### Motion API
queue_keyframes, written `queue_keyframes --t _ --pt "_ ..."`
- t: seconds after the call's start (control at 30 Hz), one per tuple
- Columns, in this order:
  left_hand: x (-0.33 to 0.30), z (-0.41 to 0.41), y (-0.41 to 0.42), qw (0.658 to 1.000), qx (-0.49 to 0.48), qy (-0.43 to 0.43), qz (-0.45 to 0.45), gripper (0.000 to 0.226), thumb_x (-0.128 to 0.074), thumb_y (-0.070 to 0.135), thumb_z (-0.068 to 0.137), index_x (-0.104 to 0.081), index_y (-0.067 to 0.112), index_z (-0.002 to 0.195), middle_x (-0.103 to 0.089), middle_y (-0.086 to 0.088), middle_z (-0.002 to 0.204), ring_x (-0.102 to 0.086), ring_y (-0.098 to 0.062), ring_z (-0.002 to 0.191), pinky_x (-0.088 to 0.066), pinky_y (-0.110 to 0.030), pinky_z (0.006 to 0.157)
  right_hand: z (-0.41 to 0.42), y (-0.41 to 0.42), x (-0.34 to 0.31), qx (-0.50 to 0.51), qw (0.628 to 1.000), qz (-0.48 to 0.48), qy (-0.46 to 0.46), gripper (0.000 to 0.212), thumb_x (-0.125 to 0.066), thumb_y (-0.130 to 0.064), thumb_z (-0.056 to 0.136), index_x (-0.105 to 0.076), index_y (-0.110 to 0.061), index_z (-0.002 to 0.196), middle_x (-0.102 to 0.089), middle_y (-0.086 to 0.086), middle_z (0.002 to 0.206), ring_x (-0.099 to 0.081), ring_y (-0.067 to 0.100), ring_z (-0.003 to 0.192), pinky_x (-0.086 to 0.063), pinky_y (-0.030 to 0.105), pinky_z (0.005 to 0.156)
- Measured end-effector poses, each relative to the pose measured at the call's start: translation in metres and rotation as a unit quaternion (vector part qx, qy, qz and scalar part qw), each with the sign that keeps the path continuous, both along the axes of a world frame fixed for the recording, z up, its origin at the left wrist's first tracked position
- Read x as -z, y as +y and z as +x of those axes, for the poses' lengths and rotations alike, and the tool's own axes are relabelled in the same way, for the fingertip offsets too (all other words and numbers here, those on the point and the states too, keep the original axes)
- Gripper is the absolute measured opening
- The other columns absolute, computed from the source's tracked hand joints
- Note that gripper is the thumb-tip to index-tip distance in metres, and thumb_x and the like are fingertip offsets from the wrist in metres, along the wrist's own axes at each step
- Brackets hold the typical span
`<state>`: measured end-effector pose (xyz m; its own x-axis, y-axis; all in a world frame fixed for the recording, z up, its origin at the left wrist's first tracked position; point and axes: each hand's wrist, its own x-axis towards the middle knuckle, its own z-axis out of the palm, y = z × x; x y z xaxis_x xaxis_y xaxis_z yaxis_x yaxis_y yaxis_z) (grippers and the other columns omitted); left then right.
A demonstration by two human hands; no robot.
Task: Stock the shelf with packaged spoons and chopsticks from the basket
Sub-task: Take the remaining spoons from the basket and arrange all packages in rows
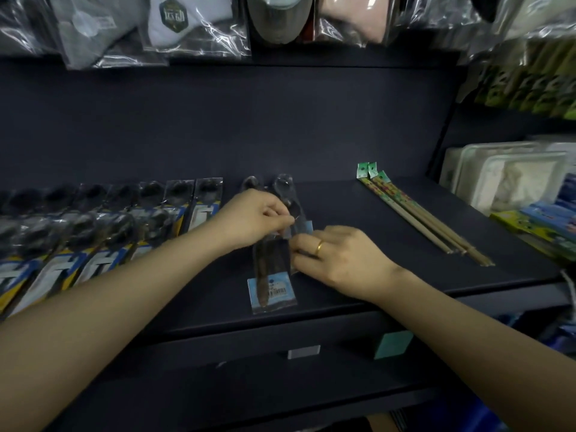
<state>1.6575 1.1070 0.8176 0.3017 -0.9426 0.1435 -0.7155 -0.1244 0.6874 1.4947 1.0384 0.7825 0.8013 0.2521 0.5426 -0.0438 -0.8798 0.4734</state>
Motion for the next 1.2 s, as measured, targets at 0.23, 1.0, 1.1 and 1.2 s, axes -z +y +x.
queue_keyframes --t 0.23,1.0,1.1,1.2 --pt "0.003 0.015 0.043 0.955 0.158 -0.235 0.092 0.058 -0.057 0.044 0.082 -0.042 0.024 0.134 -0.040 0.003 0.143 -0.036 -0.012 0.131 -0.025 -0.021 0.109 -0.006 0.013 0.003 0.021 0.979 0.160 0.121 0.030 -0.052 -0.039 0.088 -0.068 -0.013 0.088 -0.069 0.003 0.095 -0.067 0.020 0.072 -0.053 0.030 0.050" --pt "0.018 0.026 0.055 0.928 0.198 -0.239 0.204 0.090 -0.052 0.067 0.072 -0.011 0.033 0.144 0.007 0.002 0.157 -0.005 -0.022 0.144 -0.018 -0.035 0.115 0.062 0.005 -0.026 0.380 0.760 0.520 0.094 0.039 -0.065 -0.031 0.083 -0.061 0.004 0.099 -0.053 0.011 0.091 -0.052 0.023 0.085 -0.035 0.026 0.062" --pt "0.018 0.026 0.056 0.931 0.197 -0.238 0.196 0.090 -0.052 0.068 0.071 -0.013 0.031 0.143 0.007 0.003 0.157 -0.005 -0.022 0.144 -0.018 -0.037 0.116 0.066 0.001 -0.017 0.390 0.765 0.509 0.054 0.031 -0.062 -0.023 0.083 -0.061 0.005 0.096 -0.059 0.018 0.099 -0.056 0.030 0.096 -0.036 0.026 0.066" --pt "0.019 0.026 0.055 0.931 0.199 -0.244 0.186 0.090 -0.053 0.067 0.071 -0.015 0.028 0.143 0.004 0.002 0.157 -0.006 -0.022 0.144 -0.017 -0.037 0.117 0.072 0.001 -0.004 0.407 0.773 0.487 0.015 0.024 -0.054 -0.021 0.087 -0.056 0.001 0.095 -0.054 0.022 0.112 -0.051 0.036 0.112 -0.039 0.032 0.080"
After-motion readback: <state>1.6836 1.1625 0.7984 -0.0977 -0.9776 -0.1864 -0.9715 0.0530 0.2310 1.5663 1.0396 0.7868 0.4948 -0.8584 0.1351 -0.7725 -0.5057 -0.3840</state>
